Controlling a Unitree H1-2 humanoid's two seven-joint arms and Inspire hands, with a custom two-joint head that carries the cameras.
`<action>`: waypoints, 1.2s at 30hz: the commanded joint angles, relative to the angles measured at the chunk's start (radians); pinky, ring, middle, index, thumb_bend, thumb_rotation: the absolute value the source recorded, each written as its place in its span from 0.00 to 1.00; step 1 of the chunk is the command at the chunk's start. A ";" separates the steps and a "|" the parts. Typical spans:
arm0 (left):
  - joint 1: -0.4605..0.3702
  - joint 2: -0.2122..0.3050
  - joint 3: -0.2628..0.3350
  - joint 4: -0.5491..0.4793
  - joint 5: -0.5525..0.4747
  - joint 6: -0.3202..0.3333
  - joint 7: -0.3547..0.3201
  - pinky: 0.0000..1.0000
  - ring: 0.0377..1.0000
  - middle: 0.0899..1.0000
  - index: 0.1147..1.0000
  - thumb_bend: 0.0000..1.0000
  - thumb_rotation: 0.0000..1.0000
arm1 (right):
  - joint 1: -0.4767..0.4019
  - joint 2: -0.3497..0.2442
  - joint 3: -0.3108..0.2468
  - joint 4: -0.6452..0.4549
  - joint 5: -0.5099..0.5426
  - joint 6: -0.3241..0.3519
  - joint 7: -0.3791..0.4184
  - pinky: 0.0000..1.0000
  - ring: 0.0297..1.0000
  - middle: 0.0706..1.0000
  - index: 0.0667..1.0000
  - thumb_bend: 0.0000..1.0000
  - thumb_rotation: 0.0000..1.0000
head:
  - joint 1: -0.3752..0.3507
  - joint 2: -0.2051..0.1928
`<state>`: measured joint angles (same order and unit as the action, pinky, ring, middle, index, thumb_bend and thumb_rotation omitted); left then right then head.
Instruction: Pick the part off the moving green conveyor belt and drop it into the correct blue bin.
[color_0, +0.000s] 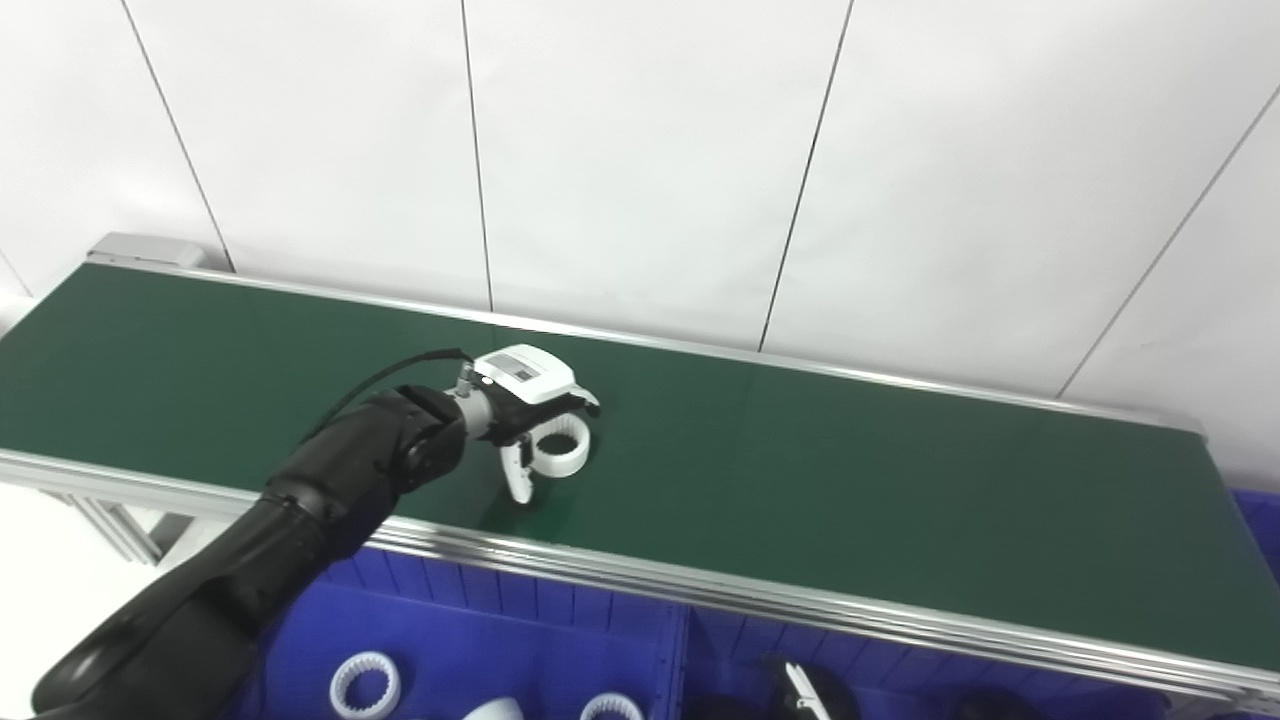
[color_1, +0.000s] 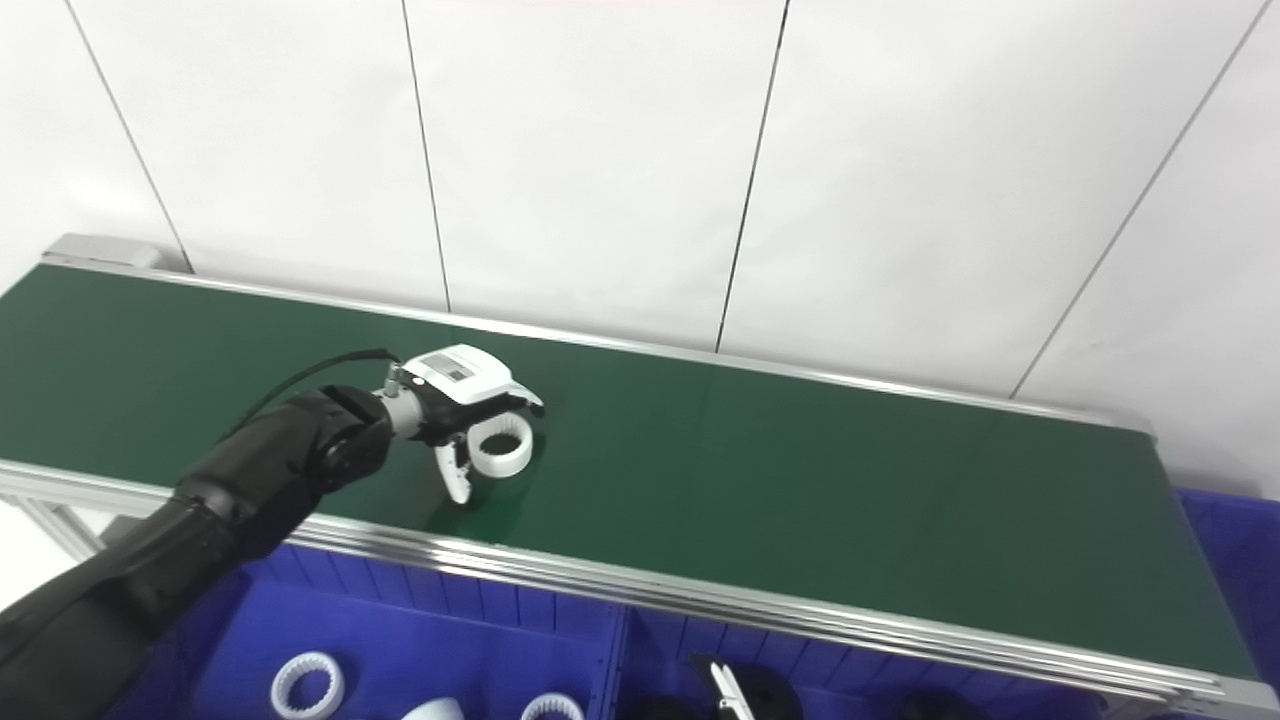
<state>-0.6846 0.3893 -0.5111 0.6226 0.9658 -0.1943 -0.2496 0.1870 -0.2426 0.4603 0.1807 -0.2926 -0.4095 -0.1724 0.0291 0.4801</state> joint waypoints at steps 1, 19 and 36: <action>-0.045 -0.009 -0.010 -0.001 0.009 0.019 0.035 0.48 0.68 0.83 0.81 0.93 0.16 | -0.002 0.006 -0.005 -0.032 -0.001 -0.060 -0.016 0.93 0.96 0.99 0.97 0.47 1.00 | -0.001 0.002; -0.051 -0.063 -0.066 0.049 -0.020 0.019 0.118 0.20 0.28 0.44 0.40 0.65 0.00 | 0.007 0.029 -0.015 -0.048 -0.013 -0.059 -0.015 0.93 0.96 0.98 0.96 0.44 0.99 | -0.019 0.014; -0.047 -0.046 -0.052 -0.001 -0.075 -0.040 0.145 0.19 0.27 0.43 0.32 0.54 0.00 | 0.013 0.036 -0.026 -0.059 -0.010 -0.060 -0.002 0.93 0.96 0.98 0.96 0.43 0.98 | -0.019 0.017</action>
<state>-0.7049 0.3150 -0.5818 0.6744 0.9090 -0.2358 -0.1047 0.2018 -0.2124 0.4430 0.1574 -0.3031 -0.4096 -0.1745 0.0061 0.4955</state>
